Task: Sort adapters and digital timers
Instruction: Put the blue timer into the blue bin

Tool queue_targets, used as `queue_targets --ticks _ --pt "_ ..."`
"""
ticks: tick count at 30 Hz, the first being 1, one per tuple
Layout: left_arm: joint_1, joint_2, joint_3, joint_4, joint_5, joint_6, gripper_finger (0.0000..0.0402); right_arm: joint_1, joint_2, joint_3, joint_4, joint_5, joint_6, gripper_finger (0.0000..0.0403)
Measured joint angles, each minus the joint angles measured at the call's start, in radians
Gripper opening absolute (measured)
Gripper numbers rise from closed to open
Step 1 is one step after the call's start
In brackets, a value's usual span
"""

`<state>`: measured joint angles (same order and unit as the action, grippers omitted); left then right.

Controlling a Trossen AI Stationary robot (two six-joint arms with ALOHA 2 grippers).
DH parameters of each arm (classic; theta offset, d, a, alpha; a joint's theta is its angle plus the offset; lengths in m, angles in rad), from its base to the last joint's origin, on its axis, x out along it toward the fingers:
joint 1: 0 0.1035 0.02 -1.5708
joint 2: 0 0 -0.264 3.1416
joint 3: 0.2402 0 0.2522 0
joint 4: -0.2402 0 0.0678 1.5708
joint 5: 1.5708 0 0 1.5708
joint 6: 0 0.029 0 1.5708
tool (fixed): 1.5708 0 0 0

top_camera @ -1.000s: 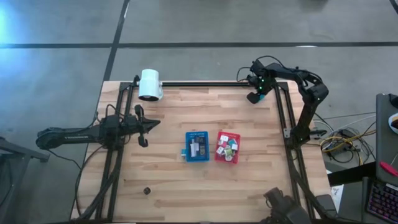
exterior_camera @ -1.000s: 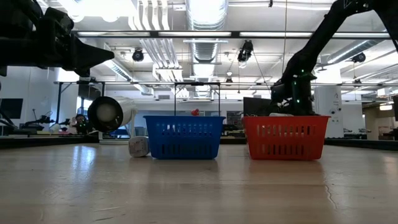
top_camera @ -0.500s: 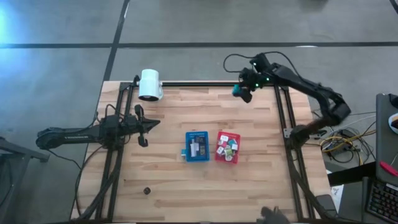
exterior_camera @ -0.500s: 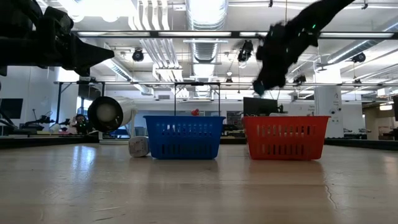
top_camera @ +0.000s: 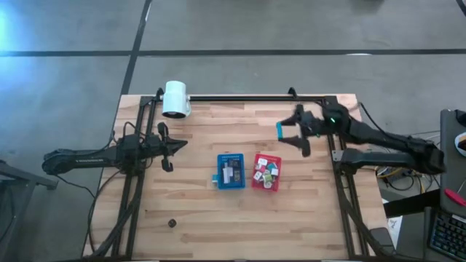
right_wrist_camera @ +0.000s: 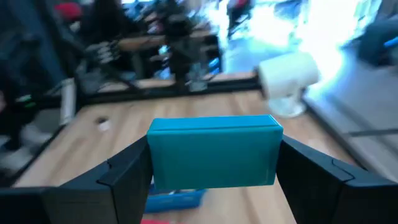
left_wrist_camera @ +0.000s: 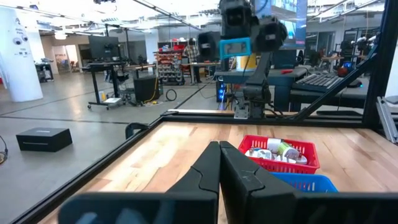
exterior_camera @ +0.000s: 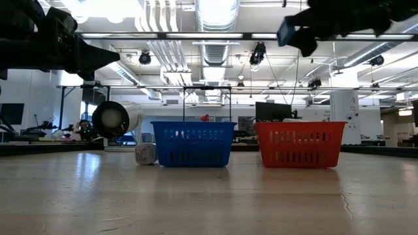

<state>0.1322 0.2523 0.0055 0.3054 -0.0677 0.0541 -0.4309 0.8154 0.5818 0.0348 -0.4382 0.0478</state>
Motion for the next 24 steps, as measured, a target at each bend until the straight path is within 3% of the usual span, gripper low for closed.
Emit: queue_targets --ticks 5,12,18,24 --pt "0.0 0.0 0.0 0.0 0.0 0.001 0.001 0.065 -0.189 -0.18 0.059 0.25 0.025 0.0279" --pt "0.0 0.0 0.0 -0.004 0.0 0.017 0.0008 0.104 -0.323 -0.336 0.089 0.396 -0.01 0.0279" --pt "0.0 0.0 0.0 -0.018 -0.004 0.029 0.0008 0.104 -0.343 -0.427 0.139 0.414 -0.027 0.0279" --pt "0.0 0.002 0.0 -0.023 -0.004 0.043 0.0013 0.104 -0.335 -0.433 0.146 0.412 -0.036 0.0279"
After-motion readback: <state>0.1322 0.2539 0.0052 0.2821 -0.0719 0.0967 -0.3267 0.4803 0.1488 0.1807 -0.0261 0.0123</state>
